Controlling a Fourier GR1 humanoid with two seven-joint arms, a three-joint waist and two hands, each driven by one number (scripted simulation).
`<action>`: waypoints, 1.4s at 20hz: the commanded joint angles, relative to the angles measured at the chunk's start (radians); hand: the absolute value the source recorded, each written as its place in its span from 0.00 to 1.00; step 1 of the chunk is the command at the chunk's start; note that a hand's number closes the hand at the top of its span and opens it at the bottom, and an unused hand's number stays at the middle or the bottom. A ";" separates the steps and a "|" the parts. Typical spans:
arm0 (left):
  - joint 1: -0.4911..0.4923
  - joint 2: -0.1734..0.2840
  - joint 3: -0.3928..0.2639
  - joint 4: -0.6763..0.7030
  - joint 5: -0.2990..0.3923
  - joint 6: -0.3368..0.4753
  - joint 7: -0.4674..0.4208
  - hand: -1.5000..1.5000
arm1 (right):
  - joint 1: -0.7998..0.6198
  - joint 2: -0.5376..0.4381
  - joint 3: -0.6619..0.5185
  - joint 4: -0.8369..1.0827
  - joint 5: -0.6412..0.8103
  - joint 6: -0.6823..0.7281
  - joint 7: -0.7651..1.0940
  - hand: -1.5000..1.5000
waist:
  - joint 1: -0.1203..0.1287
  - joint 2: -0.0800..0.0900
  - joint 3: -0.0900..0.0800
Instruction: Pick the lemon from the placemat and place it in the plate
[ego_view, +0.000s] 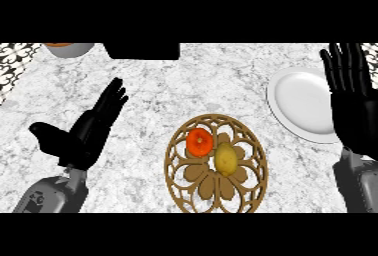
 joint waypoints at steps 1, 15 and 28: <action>0.051 -0.003 0.026 0.029 -0.005 -0.008 -0.023 0.50 | -0.021 0.017 0.012 -0.061 0.032 -0.056 0.080 1.00 | -0.003 0.022 0.026; 0.286 -0.032 0.037 0.208 0.006 -0.030 -0.068 0.50 | 0.356 0.112 -0.058 -0.141 0.361 -0.477 0.142 0.00 | -0.007 0.022 0.027; 0.226 -0.059 0.029 0.209 -0.012 -0.029 0.008 0.50 | 0.461 -0.161 0.175 -0.407 0.648 -0.082 0.720 0.00 | 0.015 0.024 0.023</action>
